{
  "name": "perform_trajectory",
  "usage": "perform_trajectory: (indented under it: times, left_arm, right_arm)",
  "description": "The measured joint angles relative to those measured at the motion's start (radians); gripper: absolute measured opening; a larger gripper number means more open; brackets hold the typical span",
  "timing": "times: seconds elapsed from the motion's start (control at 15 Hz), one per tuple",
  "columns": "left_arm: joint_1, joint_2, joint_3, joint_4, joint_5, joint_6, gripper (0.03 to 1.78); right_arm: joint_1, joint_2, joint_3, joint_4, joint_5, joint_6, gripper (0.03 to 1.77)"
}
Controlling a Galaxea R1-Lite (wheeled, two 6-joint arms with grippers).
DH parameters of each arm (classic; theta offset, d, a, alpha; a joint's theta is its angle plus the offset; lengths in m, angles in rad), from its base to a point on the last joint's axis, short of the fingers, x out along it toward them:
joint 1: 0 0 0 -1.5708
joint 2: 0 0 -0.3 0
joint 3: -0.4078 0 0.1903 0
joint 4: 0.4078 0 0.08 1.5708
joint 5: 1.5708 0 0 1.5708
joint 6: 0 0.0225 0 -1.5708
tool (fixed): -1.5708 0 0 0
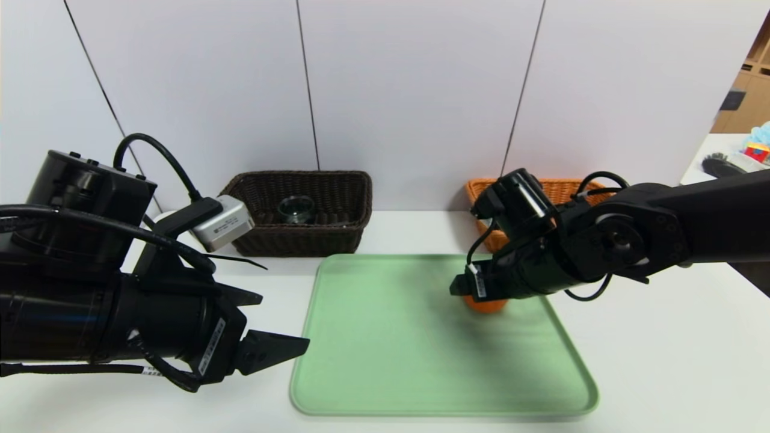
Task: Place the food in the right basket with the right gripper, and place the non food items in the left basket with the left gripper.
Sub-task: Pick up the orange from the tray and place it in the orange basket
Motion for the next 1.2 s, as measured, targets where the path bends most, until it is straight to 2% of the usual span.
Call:
perform_trajectory:
  times: [0.13, 0.27, 0.6, 0.87, 1.2]
  left_arm:
    - [0.000, 0.000, 0.000, 0.000, 0.000, 0.000, 1.69]
    - [0.000, 0.000, 0.000, 0.000, 0.000, -0.001, 1.69]
    - [0.000, -0.001, 0.000, 0.000, 0.000, -0.001, 1.69]
    - [0.000, -0.007, 0.000, 0.000, 0.000, -0.002, 1.69]
    - [0.000, -0.012, 0.000, 0.000, -0.001, -0.004, 1.69]
  right_arm:
    - [-0.001, 0.012, -0.001, 0.000, -0.001, 0.000, 1.29]
    - [-0.002, 0.019, -0.001, -0.001, 0.000, -0.001, 1.18]
    - [-0.004, 0.002, -0.013, 0.005, 0.001, 0.001, 1.15]
    - [-0.023, -0.091, -0.073, 0.004, 0.001, -0.007, 1.15]
    - [-0.139, -0.167, -0.191, -0.004, -0.003, -0.047, 1.14]
